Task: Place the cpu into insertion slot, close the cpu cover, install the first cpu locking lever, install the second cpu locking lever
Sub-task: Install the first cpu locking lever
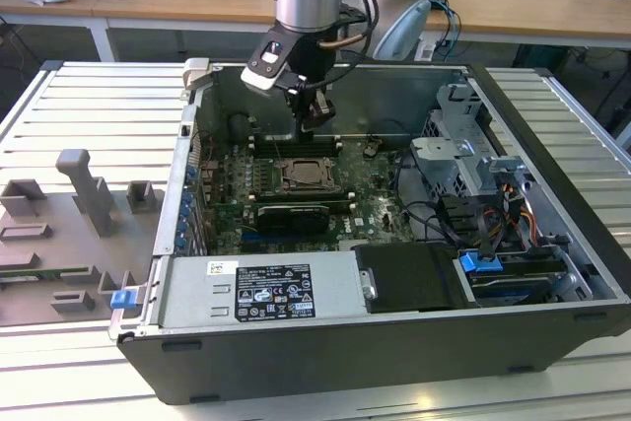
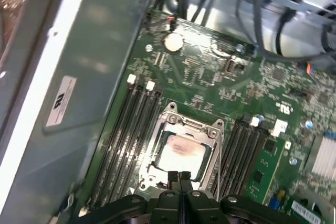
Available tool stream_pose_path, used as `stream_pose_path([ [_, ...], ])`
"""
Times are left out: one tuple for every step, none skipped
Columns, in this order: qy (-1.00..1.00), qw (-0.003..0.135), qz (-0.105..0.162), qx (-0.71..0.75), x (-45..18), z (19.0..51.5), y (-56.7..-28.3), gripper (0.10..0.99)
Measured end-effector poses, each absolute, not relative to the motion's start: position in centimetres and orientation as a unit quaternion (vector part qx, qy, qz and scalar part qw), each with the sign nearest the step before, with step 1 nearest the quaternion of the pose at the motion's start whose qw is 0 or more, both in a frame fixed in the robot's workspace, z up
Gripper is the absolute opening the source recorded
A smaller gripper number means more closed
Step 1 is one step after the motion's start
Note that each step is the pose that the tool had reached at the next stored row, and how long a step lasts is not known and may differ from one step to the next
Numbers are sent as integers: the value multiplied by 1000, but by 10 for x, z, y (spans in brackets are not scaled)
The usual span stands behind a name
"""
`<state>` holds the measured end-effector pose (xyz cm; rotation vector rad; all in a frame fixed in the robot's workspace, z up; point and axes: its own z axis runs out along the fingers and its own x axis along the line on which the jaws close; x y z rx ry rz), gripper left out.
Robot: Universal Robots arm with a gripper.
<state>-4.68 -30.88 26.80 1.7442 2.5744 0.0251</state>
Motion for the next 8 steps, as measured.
stream_pose_path([
  [834,16,8,552,-47,268,-309,106],
  [839,16,8,543,-47,268,-309,106],
  [845,16,8,535,-47,268,-309,106],
  [850,15,8,527,-47,267,-309,106],
  [855,15,8,519,-47,267,-309,106],
  [859,14,8,511,-47,267,-309,106],
  [864,14,8,503,-47,267,-309,106],
  [871,14,8,490,-47,267,-309,106],
])
